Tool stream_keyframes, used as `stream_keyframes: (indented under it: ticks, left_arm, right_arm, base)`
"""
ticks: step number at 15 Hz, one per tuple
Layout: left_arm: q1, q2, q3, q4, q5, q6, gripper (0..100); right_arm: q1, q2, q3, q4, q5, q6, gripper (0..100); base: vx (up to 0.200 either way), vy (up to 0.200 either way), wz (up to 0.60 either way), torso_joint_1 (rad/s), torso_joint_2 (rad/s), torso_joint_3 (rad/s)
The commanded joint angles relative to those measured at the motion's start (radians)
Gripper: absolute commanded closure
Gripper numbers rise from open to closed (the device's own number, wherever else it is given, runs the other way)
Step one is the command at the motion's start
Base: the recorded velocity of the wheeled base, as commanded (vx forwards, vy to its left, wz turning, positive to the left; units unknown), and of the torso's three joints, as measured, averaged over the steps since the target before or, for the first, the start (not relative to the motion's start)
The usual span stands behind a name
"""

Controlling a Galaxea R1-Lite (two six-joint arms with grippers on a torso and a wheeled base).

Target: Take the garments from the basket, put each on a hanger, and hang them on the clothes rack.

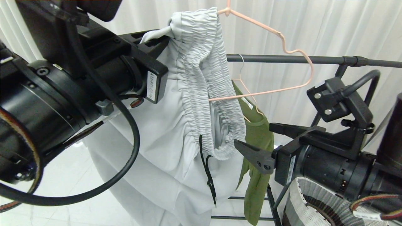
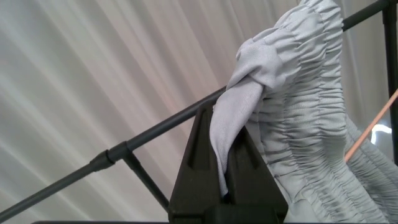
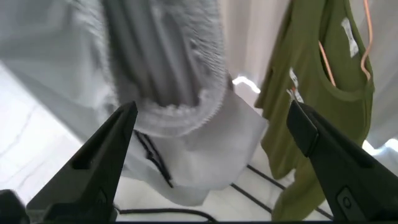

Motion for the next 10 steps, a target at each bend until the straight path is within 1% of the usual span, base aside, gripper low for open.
stream_keyframes:
  ticks: [1,4,8,10]
  left_arm:
    - [-0.01,-0.001,-0.019,0.0,0.001,0.002,100]
    - [-0.014,-0.004,-0.03,-0.002,0.001,0.0,100]
    - [-0.04,-0.007,-0.03,0.0,0.001,0.0,100]
    - [-0.04,-0.007,-0.031,0.0,-0.001,0.0,100]
  right_arm:
    - [-0.029,0.049,0.003,0.0,-0.002,0.002,0]
    - [-0.067,0.075,-0.002,-0.007,-0.001,0.002,0]
    - [-0.072,0.088,-0.016,-0.054,-0.001,0.002,0]
    - [-0.072,0.093,-0.011,-0.057,-0.001,0.002,0]
  base:
    - [0.0,0.0,0.0,0.0,0.0,0.0]
    - [0.0,0.0,0.0,0.0,0.0,0.0]
    - [0.0,0.0,0.0,0.0,0.0,0.0]
    - [0.0,0.0,0.0,0.0,0.0,0.0]
